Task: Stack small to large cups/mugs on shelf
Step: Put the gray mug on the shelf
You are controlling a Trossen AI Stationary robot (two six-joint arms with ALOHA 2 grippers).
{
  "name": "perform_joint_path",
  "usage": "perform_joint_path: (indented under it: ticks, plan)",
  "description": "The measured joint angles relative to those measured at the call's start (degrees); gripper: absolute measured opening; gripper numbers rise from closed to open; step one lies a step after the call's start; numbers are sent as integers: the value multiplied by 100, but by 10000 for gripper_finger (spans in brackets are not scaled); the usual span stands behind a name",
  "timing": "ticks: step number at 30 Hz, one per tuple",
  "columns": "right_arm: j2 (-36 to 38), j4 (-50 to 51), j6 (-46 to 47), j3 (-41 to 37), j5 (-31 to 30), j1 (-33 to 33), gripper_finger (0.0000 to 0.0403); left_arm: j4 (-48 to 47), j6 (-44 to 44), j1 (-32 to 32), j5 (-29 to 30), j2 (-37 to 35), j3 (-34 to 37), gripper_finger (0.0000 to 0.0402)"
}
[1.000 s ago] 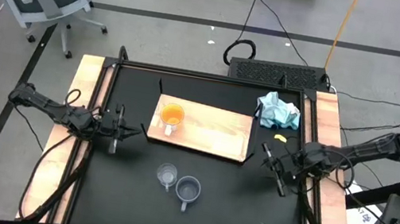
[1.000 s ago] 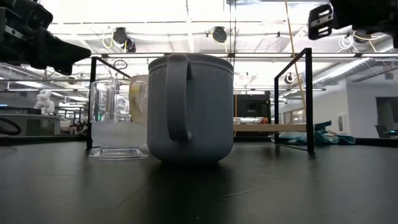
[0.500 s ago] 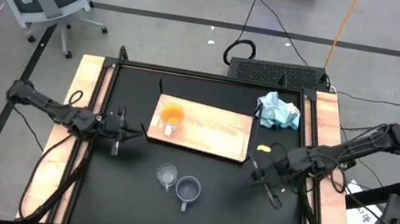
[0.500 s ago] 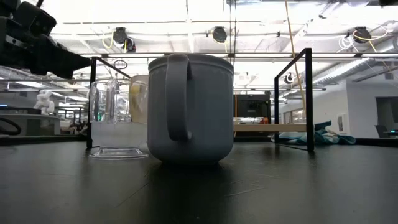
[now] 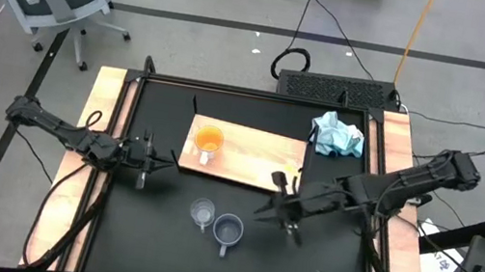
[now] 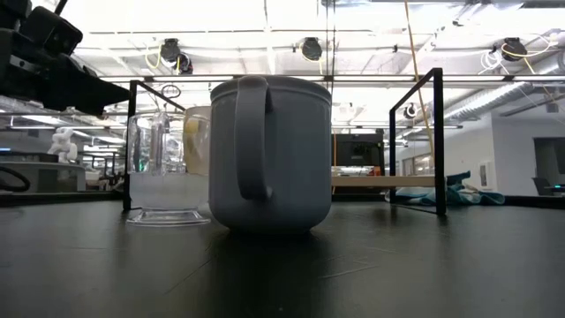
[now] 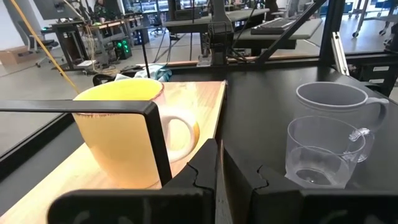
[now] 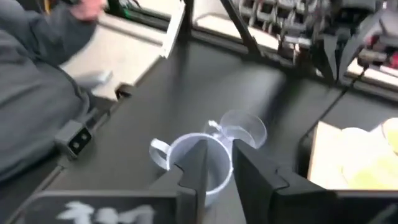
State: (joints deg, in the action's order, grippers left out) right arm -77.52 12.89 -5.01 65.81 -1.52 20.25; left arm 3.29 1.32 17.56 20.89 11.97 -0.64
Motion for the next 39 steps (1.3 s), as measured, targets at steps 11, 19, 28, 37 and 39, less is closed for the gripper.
perform_joint_path:
  ticks: [11, 19, 28, 37, 39]
  plan:
    - [-808, 541, 468, 594, 7, -386, 191, 8, 15, 0, 14, 2, 0, 26]
    - [-1197, 355, 611, 596, 11, -762, 240, 24, 11, 0, 15, 2, 2, 26]
    - [-1775, -170, 948, 598, 487, -942, 244, 26, 12, 0, 17, 2, 2, 26]
    - [-2104, -282, 1132, 598, 541, -929, 245, 11, 0, 0, 17, 2, 2, 26]
    - [-2186, -347, 1194, 598, 629, -929, 245, 9, -4, 0, 17, 2, 2, 26]
